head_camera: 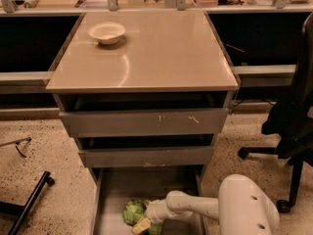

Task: Close middle drawer

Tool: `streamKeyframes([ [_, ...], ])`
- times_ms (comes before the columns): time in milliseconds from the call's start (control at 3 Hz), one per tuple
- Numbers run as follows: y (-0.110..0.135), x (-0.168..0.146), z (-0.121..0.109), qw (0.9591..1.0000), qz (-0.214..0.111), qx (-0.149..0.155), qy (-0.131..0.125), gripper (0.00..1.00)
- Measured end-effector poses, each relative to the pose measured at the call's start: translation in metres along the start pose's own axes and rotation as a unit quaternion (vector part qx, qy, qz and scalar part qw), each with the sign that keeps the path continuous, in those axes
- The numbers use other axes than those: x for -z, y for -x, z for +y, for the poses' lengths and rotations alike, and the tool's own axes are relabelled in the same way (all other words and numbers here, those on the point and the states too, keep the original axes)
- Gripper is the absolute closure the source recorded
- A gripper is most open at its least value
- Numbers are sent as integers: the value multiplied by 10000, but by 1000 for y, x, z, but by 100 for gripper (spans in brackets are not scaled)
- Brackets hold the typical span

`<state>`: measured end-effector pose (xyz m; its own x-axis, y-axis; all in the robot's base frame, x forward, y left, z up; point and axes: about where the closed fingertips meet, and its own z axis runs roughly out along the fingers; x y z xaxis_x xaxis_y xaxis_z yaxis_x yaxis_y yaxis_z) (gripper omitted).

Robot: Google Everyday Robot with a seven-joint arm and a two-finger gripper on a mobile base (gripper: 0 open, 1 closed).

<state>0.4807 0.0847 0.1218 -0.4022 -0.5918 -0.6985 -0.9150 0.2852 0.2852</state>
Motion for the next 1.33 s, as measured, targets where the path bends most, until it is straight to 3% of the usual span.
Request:
streamKeyframes([
  [667,0,0,0,10000,-11,-7,7,65],
  [1000,27,38,0,9991,-423,-45,20,88],
  [1333,93,116,-2,9943,-1057,105,-113,100],
])
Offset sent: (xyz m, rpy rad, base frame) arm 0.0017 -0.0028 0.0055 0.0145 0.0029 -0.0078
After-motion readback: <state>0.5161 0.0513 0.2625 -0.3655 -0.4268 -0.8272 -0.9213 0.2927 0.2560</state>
